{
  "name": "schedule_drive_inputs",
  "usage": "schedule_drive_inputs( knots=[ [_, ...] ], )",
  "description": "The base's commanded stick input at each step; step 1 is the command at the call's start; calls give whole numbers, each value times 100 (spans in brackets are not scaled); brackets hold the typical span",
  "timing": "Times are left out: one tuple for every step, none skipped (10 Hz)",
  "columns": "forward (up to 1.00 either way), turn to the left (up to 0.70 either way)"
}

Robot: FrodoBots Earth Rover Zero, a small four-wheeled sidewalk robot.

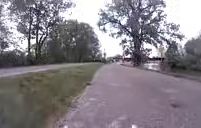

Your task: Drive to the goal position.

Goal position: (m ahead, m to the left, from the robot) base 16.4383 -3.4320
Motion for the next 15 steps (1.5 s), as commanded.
schedule_drive_inputs(
  knots=[
    [100, 0],
    [100, 0],
    [100, 0],
    [100, 0],
    [100, 0],
    [100, 0],
    [100, 0],
    [100, 0],
    [100, 0],
    [100, 0],
    [100, 0],
    [100, 0],
    [100, 0],
    [100, 0],
    [100, 0]
  ],
)
